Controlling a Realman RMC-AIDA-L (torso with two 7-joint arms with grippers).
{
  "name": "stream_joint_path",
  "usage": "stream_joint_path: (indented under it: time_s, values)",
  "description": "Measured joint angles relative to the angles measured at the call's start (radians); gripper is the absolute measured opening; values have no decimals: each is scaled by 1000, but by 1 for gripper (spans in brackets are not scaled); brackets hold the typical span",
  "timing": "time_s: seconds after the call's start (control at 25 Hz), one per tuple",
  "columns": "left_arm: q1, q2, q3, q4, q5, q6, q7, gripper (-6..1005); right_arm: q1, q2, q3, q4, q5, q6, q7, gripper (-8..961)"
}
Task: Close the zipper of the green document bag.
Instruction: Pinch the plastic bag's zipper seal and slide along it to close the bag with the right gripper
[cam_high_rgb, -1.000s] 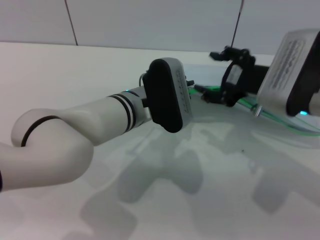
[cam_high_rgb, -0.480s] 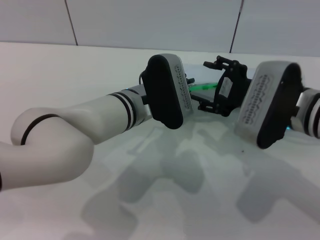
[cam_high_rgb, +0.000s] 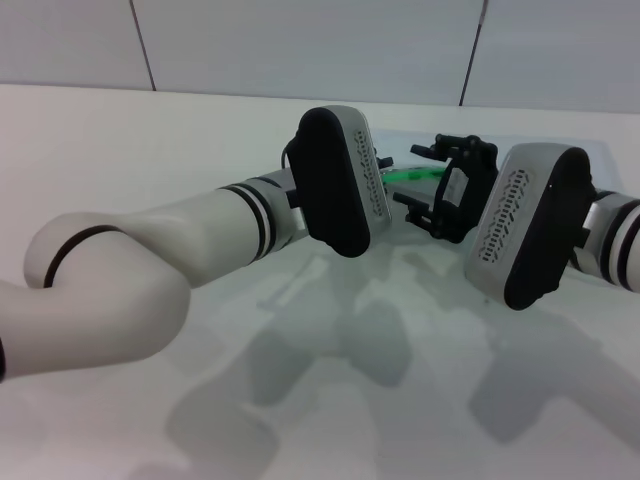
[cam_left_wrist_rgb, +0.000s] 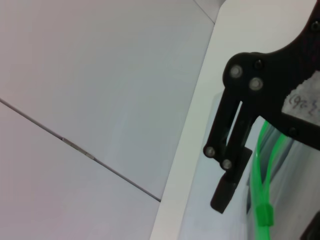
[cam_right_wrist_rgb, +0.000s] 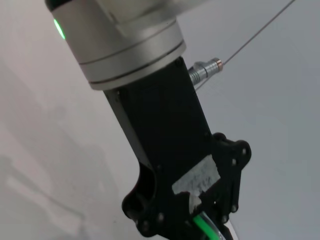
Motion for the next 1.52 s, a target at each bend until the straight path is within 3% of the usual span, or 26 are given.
stream_joint_path:
  time_s: [0.4, 1.04, 1.36, 1.52]
  values:
    - [-3, 0, -1, 0, 0, 14, 0, 101, -1, 2, -3, -3, 8, -29, 1, 349]
    - [-1, 0, -11, 9, 0, 14, 2, 110, 11, 2, -18, 5, 11, -29, 6, 238]
    - [2, 0, -11, 15, 0, 13, 8, 115, 28, 2, -17, 23, 13, -30, 16, 232]
    - [3, 0, -11, 15, 0, 13, 8, 117, 35, 2, -11, 31, 13, -31, 29, 177]
